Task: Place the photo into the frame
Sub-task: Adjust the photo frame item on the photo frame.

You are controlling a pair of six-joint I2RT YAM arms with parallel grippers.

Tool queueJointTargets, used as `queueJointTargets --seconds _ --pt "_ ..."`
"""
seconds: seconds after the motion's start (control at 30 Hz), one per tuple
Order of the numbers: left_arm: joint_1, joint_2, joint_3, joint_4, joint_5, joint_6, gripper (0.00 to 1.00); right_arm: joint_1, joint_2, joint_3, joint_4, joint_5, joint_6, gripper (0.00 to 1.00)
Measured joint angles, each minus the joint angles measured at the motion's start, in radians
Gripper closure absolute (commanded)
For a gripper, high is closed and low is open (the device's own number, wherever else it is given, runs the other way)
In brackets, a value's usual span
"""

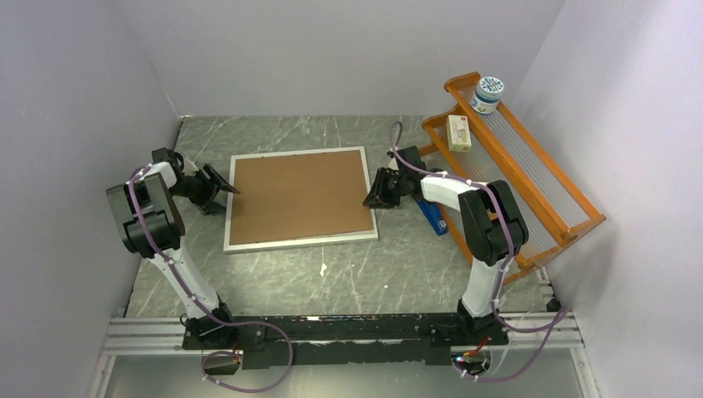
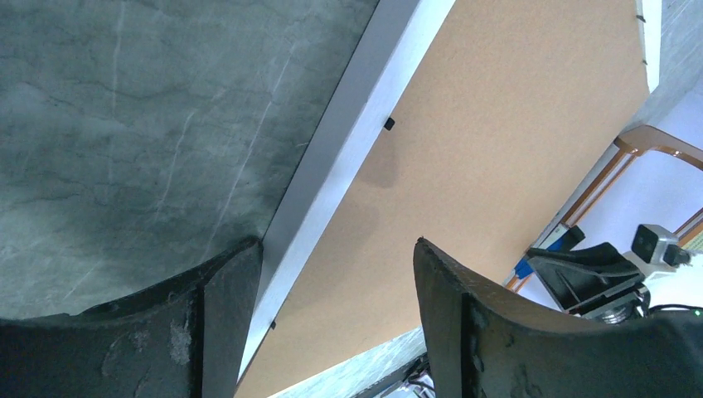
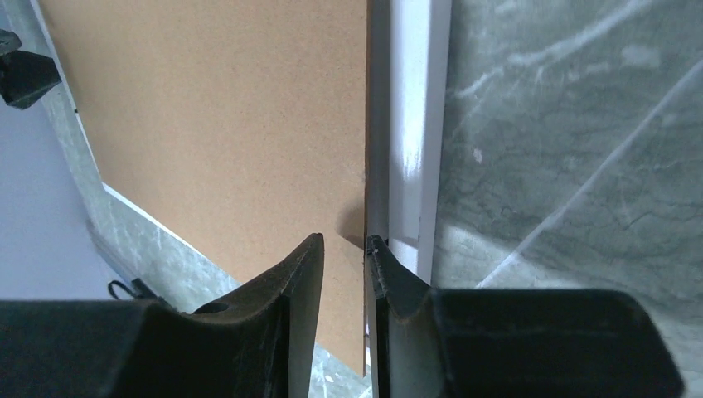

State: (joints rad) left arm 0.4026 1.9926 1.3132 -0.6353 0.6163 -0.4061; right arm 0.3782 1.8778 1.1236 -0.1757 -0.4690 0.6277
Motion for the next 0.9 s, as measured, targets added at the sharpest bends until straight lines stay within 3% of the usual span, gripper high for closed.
queueJointTargets --seconds 0.3,0.57,0.7,0.9 --pt "0.000 0.001 0.000 0.000 -0.001 0.000 0.28 0.040 -0.078 -0.019 0.063 0.108 -0.118 0.71" --pt "0.000 0.001 0.000 0.000 -0.004 0.000 0.25 0.121 -0.048 -0.024 0.085 0.334 -0.208 0.49" --pt "-0.001 0.001 0.001 0.000 -0.004 0.001 0.24 0.150 -0.042 -0.024 0.097 0.438 -0.230 0.47" --pt "-0.005 0.001 0.006 -0.006 -0.013 0.002 0.27 0.145 -0.051 -0.023 0.091 0.460 -0.236 0.47"
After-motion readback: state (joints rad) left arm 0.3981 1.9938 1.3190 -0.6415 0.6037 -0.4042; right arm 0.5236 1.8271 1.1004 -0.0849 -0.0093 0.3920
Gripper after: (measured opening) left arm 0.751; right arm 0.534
